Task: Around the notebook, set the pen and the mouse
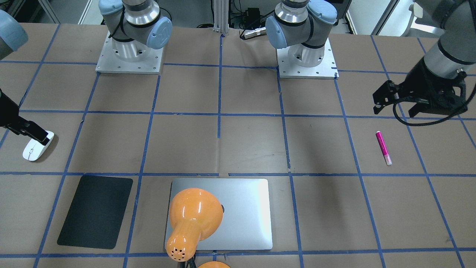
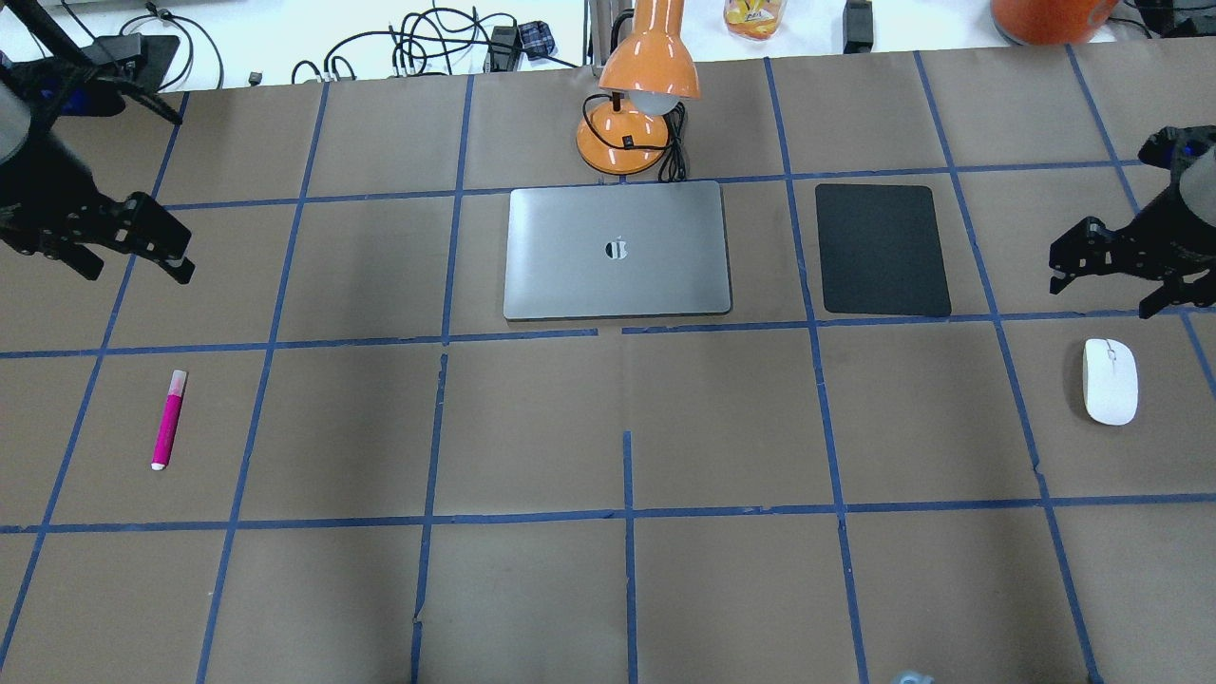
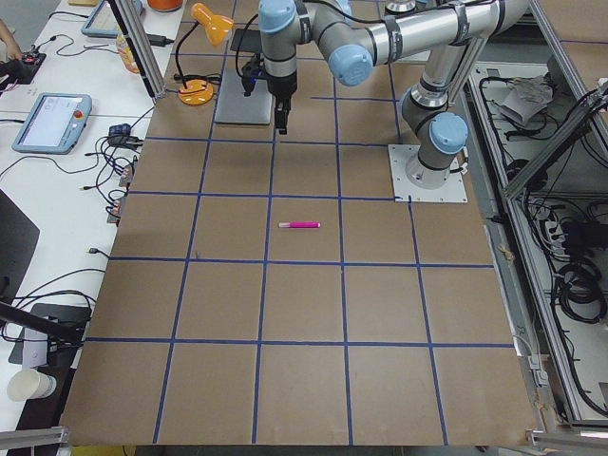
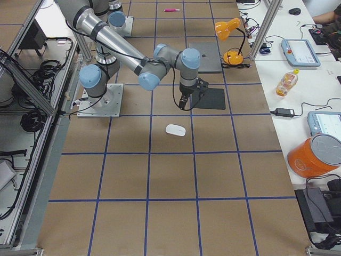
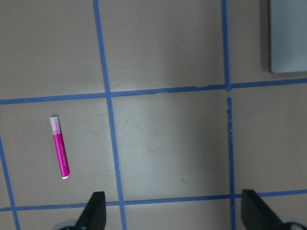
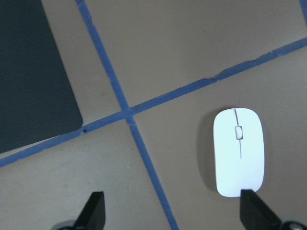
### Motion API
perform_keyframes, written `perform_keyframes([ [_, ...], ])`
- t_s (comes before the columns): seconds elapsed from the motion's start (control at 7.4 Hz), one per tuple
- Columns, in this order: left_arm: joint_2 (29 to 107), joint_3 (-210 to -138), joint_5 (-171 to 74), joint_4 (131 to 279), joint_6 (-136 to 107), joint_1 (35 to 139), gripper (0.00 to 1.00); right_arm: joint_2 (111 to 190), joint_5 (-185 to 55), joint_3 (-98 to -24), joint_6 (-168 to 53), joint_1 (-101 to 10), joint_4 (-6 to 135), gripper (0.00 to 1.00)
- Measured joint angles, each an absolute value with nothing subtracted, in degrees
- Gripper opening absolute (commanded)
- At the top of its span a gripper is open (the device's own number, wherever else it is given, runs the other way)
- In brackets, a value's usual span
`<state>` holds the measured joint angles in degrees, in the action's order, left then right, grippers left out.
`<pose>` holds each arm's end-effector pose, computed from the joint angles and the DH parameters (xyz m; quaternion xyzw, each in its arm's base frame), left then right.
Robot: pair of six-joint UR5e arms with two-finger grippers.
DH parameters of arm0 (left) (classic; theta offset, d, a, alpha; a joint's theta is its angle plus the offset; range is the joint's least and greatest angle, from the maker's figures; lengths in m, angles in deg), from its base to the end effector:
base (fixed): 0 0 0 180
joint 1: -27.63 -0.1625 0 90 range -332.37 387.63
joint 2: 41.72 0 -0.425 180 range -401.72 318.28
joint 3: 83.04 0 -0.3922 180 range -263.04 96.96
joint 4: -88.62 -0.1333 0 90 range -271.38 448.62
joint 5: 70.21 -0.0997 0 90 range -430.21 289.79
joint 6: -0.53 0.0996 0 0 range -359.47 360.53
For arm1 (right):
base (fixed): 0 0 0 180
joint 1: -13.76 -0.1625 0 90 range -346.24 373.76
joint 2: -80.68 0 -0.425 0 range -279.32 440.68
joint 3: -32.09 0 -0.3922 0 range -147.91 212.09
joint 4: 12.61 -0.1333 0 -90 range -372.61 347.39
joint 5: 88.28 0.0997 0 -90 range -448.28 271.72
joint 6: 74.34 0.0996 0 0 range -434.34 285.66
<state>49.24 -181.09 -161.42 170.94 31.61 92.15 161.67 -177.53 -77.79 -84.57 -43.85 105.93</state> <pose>0.0932 -0.5004 0.4242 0.0490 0.9987 0.0152 0.0038 -0.1590 -0.5019 0.2926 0.1922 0.9813 0.0005 0.0072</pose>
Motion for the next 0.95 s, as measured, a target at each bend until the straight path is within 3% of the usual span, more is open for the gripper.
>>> perform_keyframes([
  [0.54, 58.4, -198.0, -160.8, 140.7, 41.9, 82.7, 1.00, 152.5, -178.0, -79.2, -86.7, -38.6, 117.0, 1.00],
  [0.81, 63.9, -200.8, -160.7, 133.1, 42.9, 81.4, 1.00, 151.4, -178.2, -80.3, -86.7, -38.0, 118.1, 1.00],
  [0.95, 66.2, -201.0, -160.6, 130.9, 42.9, 80.4, 0.79, 151.0, -178.3, -80.6, -86.8, -38.0, 118.2, 1.00],
])
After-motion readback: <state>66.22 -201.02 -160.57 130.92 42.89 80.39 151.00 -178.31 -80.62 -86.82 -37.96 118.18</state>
